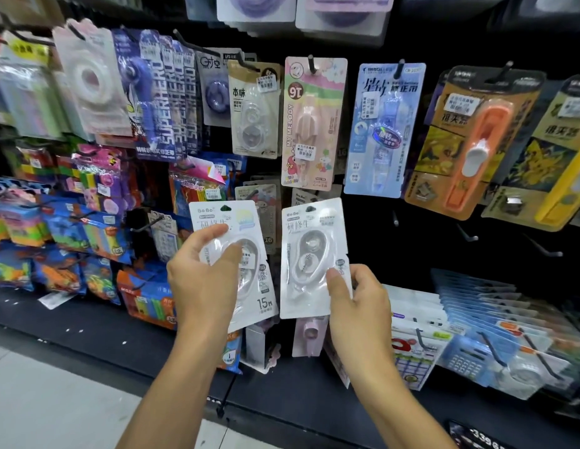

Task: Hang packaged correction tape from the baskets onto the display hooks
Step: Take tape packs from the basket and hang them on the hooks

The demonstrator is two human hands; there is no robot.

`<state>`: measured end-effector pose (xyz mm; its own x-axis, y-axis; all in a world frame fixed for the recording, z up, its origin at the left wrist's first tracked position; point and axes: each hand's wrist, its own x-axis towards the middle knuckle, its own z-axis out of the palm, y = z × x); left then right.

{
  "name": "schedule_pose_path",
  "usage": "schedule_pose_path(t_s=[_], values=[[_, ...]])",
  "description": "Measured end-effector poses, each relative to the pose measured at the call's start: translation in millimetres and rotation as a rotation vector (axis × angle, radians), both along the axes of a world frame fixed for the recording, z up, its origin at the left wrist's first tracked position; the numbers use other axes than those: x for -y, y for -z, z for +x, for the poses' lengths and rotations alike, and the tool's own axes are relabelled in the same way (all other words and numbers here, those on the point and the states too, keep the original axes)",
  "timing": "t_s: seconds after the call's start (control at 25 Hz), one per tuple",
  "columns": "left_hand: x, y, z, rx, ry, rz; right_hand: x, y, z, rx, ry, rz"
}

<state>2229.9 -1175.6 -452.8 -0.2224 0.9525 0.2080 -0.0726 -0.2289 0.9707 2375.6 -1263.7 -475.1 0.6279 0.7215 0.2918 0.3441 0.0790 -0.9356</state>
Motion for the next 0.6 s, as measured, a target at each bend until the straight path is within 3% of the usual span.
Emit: schedule_pose_path(t_s=[0.12, 0.24, 0.32, 0.48, 0.6], values=[[3, -1, 2, -0.033, 0.036, 0.016, -8, -5, 1, -0.102, 0.011, -0.050], [1, 2, 2, -0.125, 0.017, 0.031, -12, -4, 5, -0.431, -0.203, -0.184], [1, 2, 3, -0.157, 0.078, 0.030, -15, 6, 7, -0.327, -0.226, -0.257], [1, 1, 11, -0.002, 0.402, 0.066, -15, 11, -1, -0.263, -0.522, -0.060], [1, 7, 12, -0.173, 0.318, 0.153, -21, 11, 2, -0.162, -0.409, 0.055]])
